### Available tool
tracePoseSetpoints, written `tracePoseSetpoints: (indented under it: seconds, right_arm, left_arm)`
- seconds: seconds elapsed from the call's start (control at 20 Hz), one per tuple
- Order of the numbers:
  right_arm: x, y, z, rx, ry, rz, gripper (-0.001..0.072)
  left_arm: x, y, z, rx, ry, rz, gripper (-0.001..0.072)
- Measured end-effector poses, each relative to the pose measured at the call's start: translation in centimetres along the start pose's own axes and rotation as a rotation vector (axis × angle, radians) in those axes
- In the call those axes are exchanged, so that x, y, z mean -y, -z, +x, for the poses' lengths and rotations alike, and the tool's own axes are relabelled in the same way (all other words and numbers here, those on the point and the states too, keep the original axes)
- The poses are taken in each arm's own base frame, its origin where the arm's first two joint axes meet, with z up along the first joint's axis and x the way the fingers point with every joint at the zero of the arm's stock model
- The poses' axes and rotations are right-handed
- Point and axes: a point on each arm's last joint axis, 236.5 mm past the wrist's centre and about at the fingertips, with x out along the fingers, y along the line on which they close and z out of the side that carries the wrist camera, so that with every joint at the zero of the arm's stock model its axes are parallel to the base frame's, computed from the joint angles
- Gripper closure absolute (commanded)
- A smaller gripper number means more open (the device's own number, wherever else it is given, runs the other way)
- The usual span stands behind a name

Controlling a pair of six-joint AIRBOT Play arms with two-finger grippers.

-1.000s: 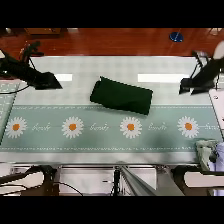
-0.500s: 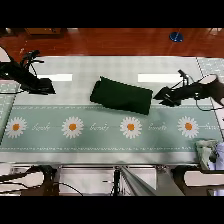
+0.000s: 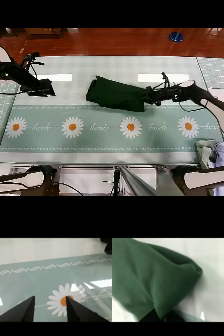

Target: Fold the shirts.

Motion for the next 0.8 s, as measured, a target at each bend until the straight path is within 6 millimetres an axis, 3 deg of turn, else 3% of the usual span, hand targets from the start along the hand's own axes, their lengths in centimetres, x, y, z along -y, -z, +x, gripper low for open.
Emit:
tracePoseSetpoints:
  seconds: [0.15,0.3,0.4,0.6,0.8]
  right_arm:
    - [-3.3,-2.3,-5.7,0.09,-0.053,-0.064,0.0689]
    - [-6.6,-4.3,-14.2,0.232,-0.068,-0.114,0.069]
    - [-8.1,-4.6,-20.2,0.323,-0.044,-0.125,0.069]
    - [-8.5,-2.8,-30.8,0.468,0.083,-0.104,0.069]
    - [-6.4,0.5,-39.3,0.569,0.259,-0.011,0.069]
  left_arm:
    - [0.1,0.3,0.0,-0.012,0.005,0.0,0.0239]
    - [0.1,0.3,0.0,-0.011,0.005,-0.001,0.0239]
    - [0.2,0.3,0.0,-0.011,0.006,-0.001,0.024]
    - [0.7,0.1,0.0,-0.005,0.028,-0.005,0.024]
    - [1.7,0.0,0.2,-0.003,0.048,0.008,0.024]
